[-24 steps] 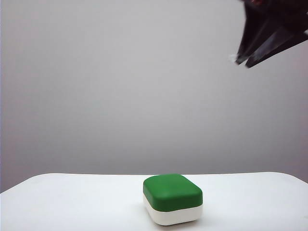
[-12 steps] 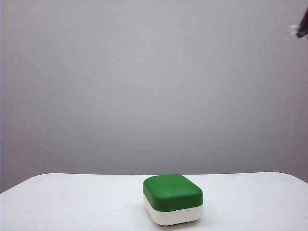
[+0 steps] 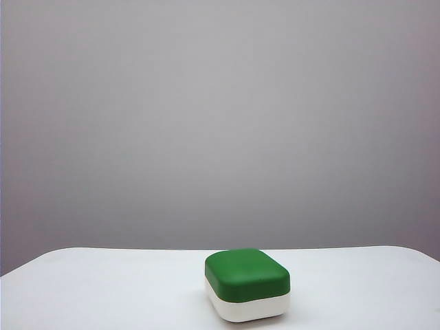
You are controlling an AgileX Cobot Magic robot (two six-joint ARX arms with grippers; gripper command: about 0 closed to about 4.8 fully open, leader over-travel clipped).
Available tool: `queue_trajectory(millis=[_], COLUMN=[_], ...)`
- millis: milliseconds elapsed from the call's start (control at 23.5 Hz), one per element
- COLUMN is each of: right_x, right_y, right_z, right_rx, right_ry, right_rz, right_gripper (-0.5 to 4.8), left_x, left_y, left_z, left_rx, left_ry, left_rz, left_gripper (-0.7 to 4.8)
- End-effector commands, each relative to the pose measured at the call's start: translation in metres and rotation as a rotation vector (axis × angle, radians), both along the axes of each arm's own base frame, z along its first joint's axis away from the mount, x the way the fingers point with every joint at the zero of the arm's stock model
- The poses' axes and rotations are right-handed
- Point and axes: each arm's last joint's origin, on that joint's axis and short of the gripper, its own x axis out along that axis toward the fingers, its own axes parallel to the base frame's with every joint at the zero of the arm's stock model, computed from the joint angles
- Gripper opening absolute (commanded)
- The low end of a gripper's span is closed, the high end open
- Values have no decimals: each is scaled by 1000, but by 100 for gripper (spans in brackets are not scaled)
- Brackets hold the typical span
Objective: Pick up the foam mahjong on the table and turn it over.
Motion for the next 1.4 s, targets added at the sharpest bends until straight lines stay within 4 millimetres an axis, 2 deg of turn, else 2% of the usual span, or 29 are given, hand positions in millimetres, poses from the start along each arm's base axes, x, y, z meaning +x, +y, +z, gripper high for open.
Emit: queue_trajectory(millis=[43,170,468,681,851,1106,1404], right_x=[0,10,29,34,39,35,31], right_y=[-5,-3,-1,-3,-3,-4,-5], right_z=[5,3,-12,-16,-29,-31,-48], right_rx=[20,23,68,86,81,65,72], right_ry=[-52,-71,-108,-140,-160,-249,-246], right_rz=[-150,-197,-126,-108,-84,-78,-80], right_gripper=[-1,-1,-1,-1,-1,-1,-1], left_x=[1,2,6,7,8,9,9], left_y=[0,-2,-4,-5,-5,-5,-6], left_z=[1,0,-10,-13,-17,-20,-21], left_rx=[-8,-13,-13,-9,-8,-9,-6], left_ry=[-24,-37,-27,-20,-9,-5,-1], left_rz=[-3,-48,-87,-114,-113,-113,-113], left_gripper=[-5,-5,-5,-5,-5,-5,-5])
